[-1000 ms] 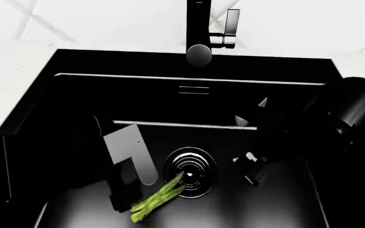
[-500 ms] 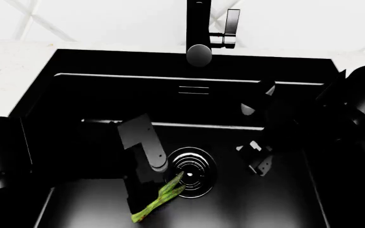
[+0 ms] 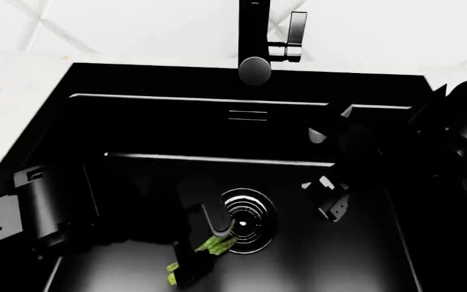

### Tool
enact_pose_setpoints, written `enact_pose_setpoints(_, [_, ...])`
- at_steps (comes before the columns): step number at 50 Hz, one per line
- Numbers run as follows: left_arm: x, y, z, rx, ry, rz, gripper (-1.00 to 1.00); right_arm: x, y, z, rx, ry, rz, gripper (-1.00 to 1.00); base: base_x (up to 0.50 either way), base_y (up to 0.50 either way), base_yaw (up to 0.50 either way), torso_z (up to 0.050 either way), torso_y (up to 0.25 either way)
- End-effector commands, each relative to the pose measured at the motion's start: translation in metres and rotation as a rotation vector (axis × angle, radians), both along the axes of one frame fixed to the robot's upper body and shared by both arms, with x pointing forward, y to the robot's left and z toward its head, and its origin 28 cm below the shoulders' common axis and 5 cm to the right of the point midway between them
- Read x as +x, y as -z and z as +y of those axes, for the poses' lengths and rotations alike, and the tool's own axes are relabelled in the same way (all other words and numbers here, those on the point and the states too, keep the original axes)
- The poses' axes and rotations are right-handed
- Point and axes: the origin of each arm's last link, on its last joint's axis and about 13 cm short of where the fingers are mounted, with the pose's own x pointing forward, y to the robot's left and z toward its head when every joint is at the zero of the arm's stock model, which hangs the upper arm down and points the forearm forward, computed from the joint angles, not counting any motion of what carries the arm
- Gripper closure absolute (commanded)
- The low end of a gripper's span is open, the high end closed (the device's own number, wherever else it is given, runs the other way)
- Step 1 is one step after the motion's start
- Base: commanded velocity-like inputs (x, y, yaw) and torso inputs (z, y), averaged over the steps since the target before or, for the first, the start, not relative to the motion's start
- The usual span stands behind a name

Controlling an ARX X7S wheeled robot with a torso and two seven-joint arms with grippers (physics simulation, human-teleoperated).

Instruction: Pick up the fruits and vegetables and place them in the sink. Turn on the sink faucet to wash them. Then turn the sink off and put them in the tray.

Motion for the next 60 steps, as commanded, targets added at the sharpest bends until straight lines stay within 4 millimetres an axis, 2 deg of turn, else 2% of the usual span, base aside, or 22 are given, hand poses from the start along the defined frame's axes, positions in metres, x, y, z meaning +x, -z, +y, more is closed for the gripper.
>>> enact_pose_setpoints(1, [0.004, 0.018, -0.009, 0.084, 0.0, 0.046, -1.0, 0.001, -0.002, 0.001, 0.0, -0.008, -0.003, 1.0, 0.0, 0.0, 0.0, 0.0, 0.0])
enact_pose_setpoints(14, [0.012, 0.038, -0.013, 0.183, -0.014, 0.113, -1.0, 0.001, -0.002, 0.002, 0.0, -0.012, -0.002, 1.0, 0.0, 0.0, 0.0, 0.0, 0.0])
enact_pose_setpoints(31, [0.023, 0.059, -0.016, 0.182, -0.016, 0.154, -1.0, 0.003, -0.002, 0.002, -0.007, -0.014, 0.002, 1.0, 0.0, 0.0, 0.0, 0.0, 0.0])
enact_pose_setpoints(51, [0.027, 0.075, -0.017, 0.249, -0.023, 0.204, -1.0, 0.003, -0.002, 0.003, -0.002, -0.016, -0.001, 1.0, 0.0, 0.0, 0.0, 0.0, -0.005])
enact_pose_setpoints(52, [0.026, 0.074, -0.017, 0.248, -0.021, 0.203, 1.0, 0.003, -0.002, 0.003, -0.002, -0.017, -0.001, 1.0, 0.0, 0.0, 0.0, 0.0, 0.0])
enact_pose_setpoints(60, [0.02, 0.063, -0.016, 0.232, -0.014, 0.154, 1.0, 0.001, -0.006, 0.002, 0.001, -0.012, -0.012, 1.0, 0.0, 0.0, 0.0, 0.0, -0.003])
